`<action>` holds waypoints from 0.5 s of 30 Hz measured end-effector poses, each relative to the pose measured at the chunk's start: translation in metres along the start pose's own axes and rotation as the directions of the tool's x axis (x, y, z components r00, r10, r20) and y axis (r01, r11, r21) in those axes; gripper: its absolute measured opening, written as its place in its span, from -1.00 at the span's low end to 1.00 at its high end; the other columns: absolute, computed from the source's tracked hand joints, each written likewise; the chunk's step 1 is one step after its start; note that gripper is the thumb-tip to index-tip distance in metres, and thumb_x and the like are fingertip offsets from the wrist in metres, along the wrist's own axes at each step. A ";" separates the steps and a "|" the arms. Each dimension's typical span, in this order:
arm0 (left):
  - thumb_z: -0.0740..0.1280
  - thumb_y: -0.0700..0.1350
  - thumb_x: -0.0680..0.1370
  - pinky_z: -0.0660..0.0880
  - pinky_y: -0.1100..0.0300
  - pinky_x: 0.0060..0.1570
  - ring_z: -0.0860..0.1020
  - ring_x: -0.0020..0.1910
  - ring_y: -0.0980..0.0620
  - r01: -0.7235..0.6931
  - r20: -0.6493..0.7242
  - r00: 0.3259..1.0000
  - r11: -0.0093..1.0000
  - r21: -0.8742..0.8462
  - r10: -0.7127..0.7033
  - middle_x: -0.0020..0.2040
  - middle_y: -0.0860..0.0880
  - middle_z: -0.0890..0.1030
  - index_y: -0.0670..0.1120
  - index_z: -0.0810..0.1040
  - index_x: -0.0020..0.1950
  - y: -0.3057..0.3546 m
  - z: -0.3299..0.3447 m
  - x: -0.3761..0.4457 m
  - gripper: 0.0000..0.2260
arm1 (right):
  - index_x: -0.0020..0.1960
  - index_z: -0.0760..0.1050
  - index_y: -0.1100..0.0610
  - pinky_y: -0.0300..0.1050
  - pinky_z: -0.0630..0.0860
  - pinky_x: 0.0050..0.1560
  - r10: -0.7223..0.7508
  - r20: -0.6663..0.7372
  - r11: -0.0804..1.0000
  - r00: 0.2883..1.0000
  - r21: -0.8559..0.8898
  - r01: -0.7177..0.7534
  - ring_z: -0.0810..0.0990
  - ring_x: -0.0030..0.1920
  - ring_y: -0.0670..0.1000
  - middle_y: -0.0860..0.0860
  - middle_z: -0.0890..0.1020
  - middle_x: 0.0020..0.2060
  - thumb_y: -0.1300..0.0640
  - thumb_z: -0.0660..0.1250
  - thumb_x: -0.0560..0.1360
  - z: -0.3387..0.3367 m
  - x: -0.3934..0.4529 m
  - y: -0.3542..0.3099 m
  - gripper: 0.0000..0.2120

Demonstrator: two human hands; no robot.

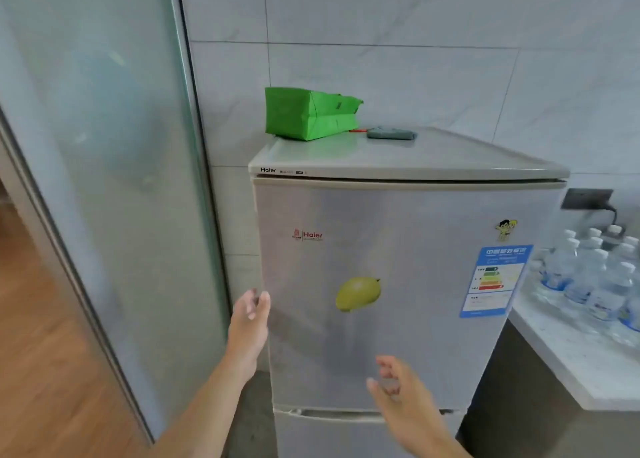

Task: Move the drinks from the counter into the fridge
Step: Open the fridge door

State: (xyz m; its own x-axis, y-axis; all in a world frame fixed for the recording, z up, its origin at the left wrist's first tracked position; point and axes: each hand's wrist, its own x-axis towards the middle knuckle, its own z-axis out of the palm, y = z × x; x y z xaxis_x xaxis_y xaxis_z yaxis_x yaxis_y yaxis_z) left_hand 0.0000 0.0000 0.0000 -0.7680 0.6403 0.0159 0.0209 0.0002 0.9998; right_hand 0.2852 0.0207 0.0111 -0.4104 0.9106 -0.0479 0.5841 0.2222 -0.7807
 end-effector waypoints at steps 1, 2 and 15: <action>0.27 0.11 0.63 0.42 0.22 0.10 0.52 0.21 0.11 -0.035 0.011 0.999 0.999 -0.009 0.035 0.23 0.08 0.56 -0.04 0.44 0.39 0.005 0.003 0.007 -0.61 | 0.36 0.41 -0.02 -0.30 0.44 0.07 -0.055 -0.048 0.998 0.997 0.038 0.057 0.57 -0.02 -0.10 -0.06 0.52 0.14 0.03 0.38 0.56 -0.001 0.012 -0.008 -0.61; 0.27 0.13 0.62 0.42 0.26 0.00 0.54 0.13 0.17 -0.032 0.032 0.999 0.999 -0.016 0.033 0.16 0.11 0.59 -0.02 0.47 0.34 0.009 0.004 0.010 -0.64 | 0.36 0.40 -0.03 -0.28 0.43 0.06 -0.071 -0.074 0.996 0.995 0.049 0.075 0.56 -0.02 -0.11 -0.06 0.51 0.16 0.02 0.37 0.56 -0.005 0.019 -0.018 -0.61; 0.28 0.15 0.60 0.51 0.13 -0.03 0.57 0.00 0.08 -0.012 0.023 1.000 0.998 -0.063 0.014 0.06 0.05 0.59 0.12 0.42 0.13 0.010 0.009 -0.015 -0.82 | 0.40 0.34 -0.11 -0.25 0.46 0.06 -0.113 -0.117 0.989 0.987 0.087 0.124 0.55 0.02 -0.17 -0.14 0.47 0.17 -0.03 0.37 0.55 -0.010 0.014 -0.027 -0.55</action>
State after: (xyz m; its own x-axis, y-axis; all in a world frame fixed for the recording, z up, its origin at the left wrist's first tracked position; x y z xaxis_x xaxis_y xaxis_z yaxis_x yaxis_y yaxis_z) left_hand 0.0177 -0.0025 0.0092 -0.7529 0.6575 0.0295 -0.0096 -0.0558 0.9984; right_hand 0.2705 0.0312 0.0373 -0.3892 0.9141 0.1138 0.4661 0.3020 -0.8316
